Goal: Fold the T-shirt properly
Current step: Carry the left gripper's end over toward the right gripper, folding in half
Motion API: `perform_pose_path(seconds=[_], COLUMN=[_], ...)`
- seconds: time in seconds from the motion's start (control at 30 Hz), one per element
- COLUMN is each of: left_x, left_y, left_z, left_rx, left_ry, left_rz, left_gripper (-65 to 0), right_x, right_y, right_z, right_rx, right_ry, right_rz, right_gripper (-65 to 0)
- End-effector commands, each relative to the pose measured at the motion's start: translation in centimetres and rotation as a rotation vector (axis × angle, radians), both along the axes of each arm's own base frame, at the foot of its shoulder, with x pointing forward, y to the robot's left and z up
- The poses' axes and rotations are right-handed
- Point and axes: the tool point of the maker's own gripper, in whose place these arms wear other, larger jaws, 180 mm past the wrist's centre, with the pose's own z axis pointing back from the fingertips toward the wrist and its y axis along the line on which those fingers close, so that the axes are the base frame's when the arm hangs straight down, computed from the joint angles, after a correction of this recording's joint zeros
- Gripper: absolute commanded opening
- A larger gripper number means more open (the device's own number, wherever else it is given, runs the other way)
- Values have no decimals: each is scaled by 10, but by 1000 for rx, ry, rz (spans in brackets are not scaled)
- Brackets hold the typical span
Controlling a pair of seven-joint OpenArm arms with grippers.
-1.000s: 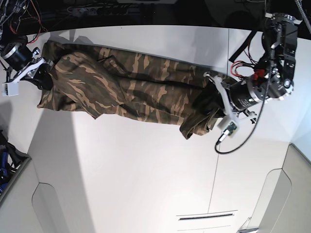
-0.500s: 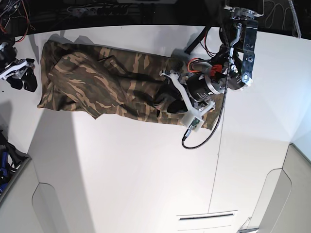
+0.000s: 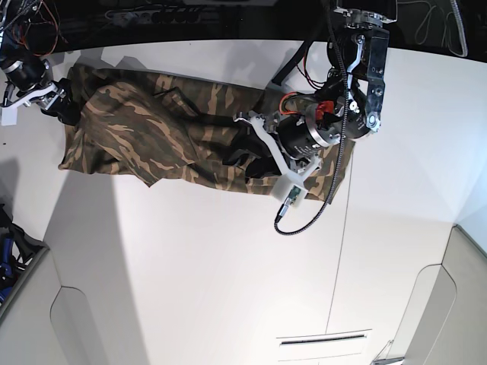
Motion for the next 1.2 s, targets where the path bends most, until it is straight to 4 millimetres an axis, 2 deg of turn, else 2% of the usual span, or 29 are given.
perform_pose_path(seconds=[0.0,0.5,0.7,1.0,1.17], left_x=[5,-3,-4,-3,-4], left_y=[-3,-1,-1,-1,-1], left_z=[13,3,2,3,2], left_rx=[-31,-6,-7,-10,-8], left_ry=[-38,-12,-12,-16,-12], left_rz=[2,-3,-2,0,0], left_gripper=[-284,-284,-284,-284,-284], right_x=[9,25,23,20,25], right_y=[-3,11,10,36,38], right_z=[12,29,25,10,11], right_rx=[1,100,85,121,114], right_ry=[-49,-98,-79,-53,-77], right_rz=[1,30,29,35,29], right_gripper=[-230,-230,-230,-230,-238])
